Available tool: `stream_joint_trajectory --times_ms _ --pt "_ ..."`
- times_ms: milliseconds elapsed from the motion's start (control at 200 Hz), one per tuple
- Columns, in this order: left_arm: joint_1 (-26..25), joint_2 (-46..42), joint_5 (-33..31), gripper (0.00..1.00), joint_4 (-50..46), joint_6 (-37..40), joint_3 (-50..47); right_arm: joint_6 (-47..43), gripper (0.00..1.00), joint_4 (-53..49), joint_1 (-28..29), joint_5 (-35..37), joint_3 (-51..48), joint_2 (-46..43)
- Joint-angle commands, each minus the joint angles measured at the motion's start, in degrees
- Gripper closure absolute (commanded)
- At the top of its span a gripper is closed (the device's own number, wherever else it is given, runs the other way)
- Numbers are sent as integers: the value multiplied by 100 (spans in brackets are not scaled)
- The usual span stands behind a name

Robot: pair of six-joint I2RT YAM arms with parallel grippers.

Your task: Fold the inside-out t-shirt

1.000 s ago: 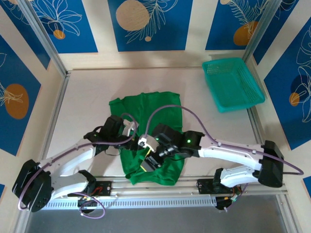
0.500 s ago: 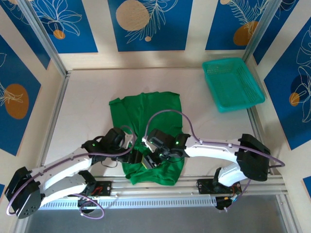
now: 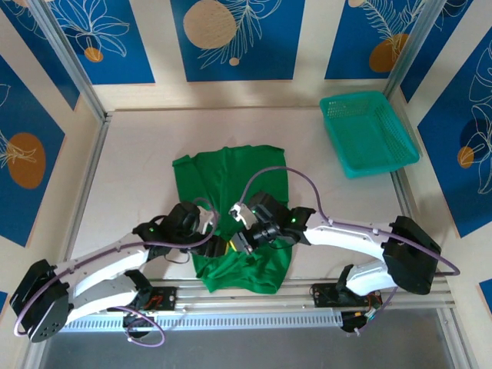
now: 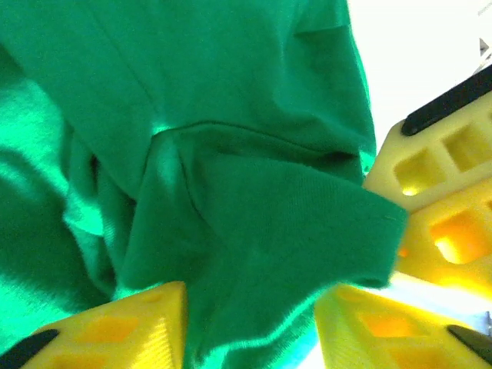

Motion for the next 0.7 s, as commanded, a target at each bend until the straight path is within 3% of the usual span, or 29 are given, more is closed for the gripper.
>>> stream_joint_trajectory --times_ms 0,310,585,660,695 --pt "-37 123 138 64 194 230 12 -302 100 176 -14 -528 -139 -240" --pt "-36 -161 -304 97 -450 639 448 -676 100 53 -218 -609 -400 -628" --pt "-25 -559 -736 100 -755 702 651 -1693 100 942 -335 -1254 -985 -837" --pt "-23 -579 -760 100 -484 663 614 -1797 96 1245 -330 -1237 -1091 -819" --pt "-24 -561 -761 100 -395 642 634 -1752 90 1259 -335 -1007 -1074 -789"
